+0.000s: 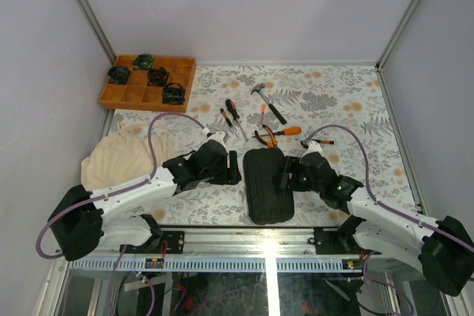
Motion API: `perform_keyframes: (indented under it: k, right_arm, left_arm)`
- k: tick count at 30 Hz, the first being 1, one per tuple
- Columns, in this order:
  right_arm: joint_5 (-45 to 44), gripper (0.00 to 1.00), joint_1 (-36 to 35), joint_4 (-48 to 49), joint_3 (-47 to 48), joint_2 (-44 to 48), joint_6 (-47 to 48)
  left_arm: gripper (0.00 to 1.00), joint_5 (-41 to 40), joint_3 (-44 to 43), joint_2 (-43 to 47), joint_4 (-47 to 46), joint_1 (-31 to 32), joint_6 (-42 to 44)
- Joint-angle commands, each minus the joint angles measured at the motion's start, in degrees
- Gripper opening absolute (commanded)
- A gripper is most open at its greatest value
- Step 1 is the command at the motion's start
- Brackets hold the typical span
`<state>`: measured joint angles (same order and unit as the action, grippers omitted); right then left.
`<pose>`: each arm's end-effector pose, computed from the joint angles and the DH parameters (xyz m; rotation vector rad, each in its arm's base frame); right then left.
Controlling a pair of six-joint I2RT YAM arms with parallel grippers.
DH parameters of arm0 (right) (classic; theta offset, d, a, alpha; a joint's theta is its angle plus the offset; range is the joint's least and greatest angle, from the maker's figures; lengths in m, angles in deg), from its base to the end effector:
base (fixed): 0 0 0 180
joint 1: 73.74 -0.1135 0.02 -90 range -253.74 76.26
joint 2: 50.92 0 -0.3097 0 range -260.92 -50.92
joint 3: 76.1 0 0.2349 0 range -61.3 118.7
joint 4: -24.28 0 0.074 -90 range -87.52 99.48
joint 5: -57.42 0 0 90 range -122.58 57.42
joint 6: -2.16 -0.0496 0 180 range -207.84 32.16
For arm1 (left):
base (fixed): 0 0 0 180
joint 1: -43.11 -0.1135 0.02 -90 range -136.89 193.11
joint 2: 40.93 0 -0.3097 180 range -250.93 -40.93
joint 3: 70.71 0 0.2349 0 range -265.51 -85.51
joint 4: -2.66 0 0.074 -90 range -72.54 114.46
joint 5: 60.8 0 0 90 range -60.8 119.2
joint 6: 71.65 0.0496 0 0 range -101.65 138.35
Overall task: Sort the tools into containers
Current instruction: Open the storage box at the center of the board.
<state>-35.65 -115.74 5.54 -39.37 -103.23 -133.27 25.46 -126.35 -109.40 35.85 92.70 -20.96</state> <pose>0.1199 0.1044 0.2258 0.1007 2.2835 0.7899 0.1458 -0.1663 0.2606 0.1892 2.4674 -0.6421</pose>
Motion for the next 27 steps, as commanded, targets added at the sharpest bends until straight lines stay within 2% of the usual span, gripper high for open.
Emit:
perform_keyframes:
  k: [1,5,17,27]
  right_arm:
    - [2.01,0.75,-0.10,0.99,1.38,-2.06,-2.07]
    - [4.66,0.76,-0.10,2.47,1.17,-2.86,-2.28]
    - [11.02,0.74,-0.08,6.80,2.32,3.01,-3.10]
    - [14.94,0.68,-0.10,18.64,-2.27,4.60,-11.57]
  left_arm:
    - [0.64,1.71,2.52,-3.17,-3.15,-0.36,-1.79]
    - [0.63,3.65,3.76,-6.20,-7.01,-0.30,-2.34]
    - [0.62,4.96,2.68,-12.98,-10.77,0.71,-1.73]
    - [0.62,5.11,3.18,-13.71,-11.84,0.78,-1.91]
